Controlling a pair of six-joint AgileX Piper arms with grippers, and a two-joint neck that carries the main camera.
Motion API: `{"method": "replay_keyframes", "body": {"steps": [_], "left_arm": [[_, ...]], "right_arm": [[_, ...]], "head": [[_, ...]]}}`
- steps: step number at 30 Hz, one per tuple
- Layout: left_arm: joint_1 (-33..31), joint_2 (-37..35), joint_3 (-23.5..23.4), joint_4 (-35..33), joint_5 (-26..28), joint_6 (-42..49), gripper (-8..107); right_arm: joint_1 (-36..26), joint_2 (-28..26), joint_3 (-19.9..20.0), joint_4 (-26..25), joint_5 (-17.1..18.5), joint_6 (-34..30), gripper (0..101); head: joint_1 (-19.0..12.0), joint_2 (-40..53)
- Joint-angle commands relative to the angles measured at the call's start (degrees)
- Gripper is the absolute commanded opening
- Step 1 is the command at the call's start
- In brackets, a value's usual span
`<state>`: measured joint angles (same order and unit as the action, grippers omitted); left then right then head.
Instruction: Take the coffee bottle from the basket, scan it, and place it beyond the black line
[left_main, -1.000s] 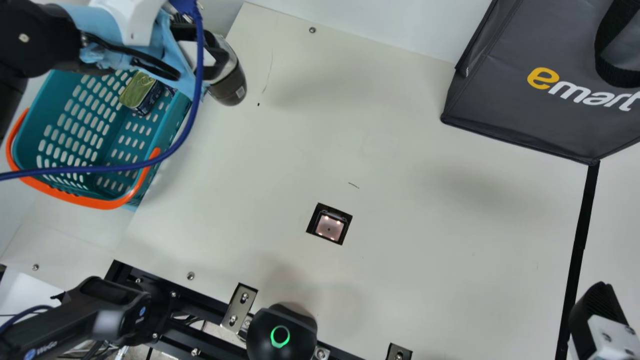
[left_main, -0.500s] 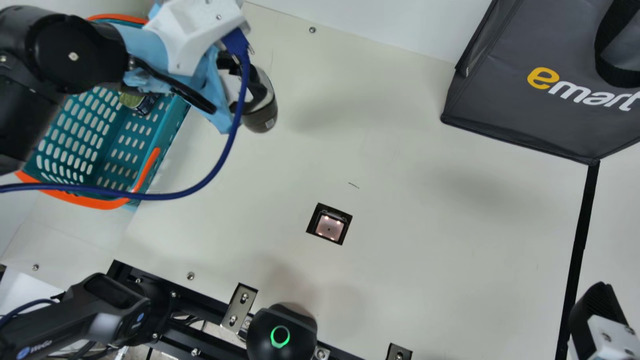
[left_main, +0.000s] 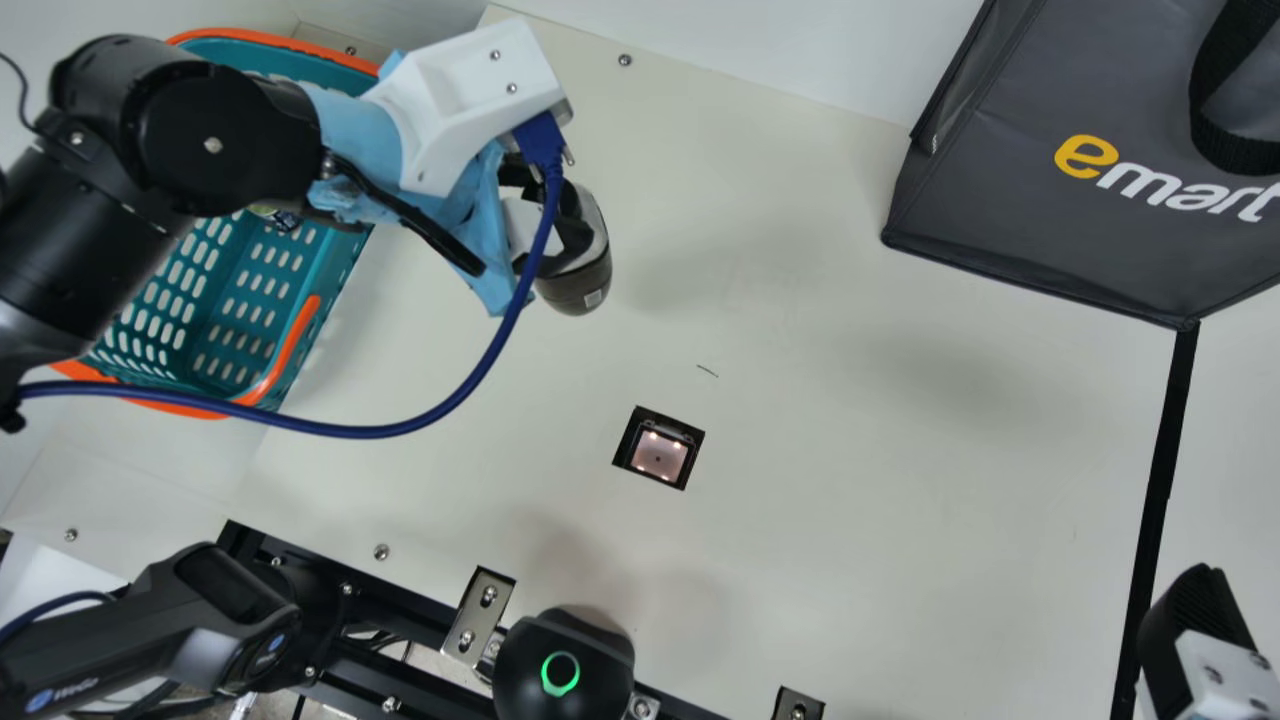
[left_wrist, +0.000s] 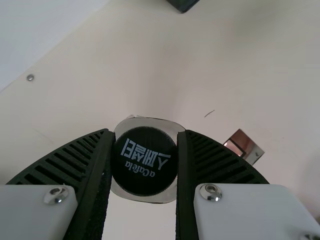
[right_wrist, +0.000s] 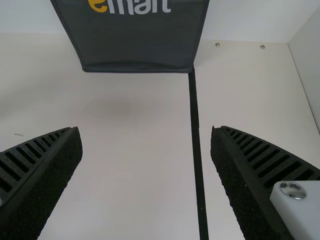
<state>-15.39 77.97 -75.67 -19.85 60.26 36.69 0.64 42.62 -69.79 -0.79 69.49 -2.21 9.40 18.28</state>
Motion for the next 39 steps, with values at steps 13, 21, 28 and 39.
{"method": "replay_keyframes", "body": {"steps": [13, 21, 28, 39], "left_arm": [[-1.2, -1.5, 6.8, -4.6, -3.8, 1.6, 10], [-2.0, -2.8, 10.6, -6.3, -5.9, 3.1, 10], [-2.8, -3.0, 13.0, -7.3, -8.1, 4.8, 10], [-4.2, -2.1, 16.0, -6.8, -11.9, 6.9, 10]], "right_arm": [[0.0, 0.0, 0.0, 0.0, 0.0, 0.0, 91], [0.0, 0.0, 0.0, 0.0, 0.0, 0.0, 91], [0.0, 0.0, 0.0, 0.0, 0.0, 0.0, 91], [0.0, 0.0, 0.0, 0.0, 0.0, 0.0, 91]], "head": [[-1.5, 0.1], [-1.5, 0.1], [-1.5, 0.1], [-1.5, 0.1]]}}
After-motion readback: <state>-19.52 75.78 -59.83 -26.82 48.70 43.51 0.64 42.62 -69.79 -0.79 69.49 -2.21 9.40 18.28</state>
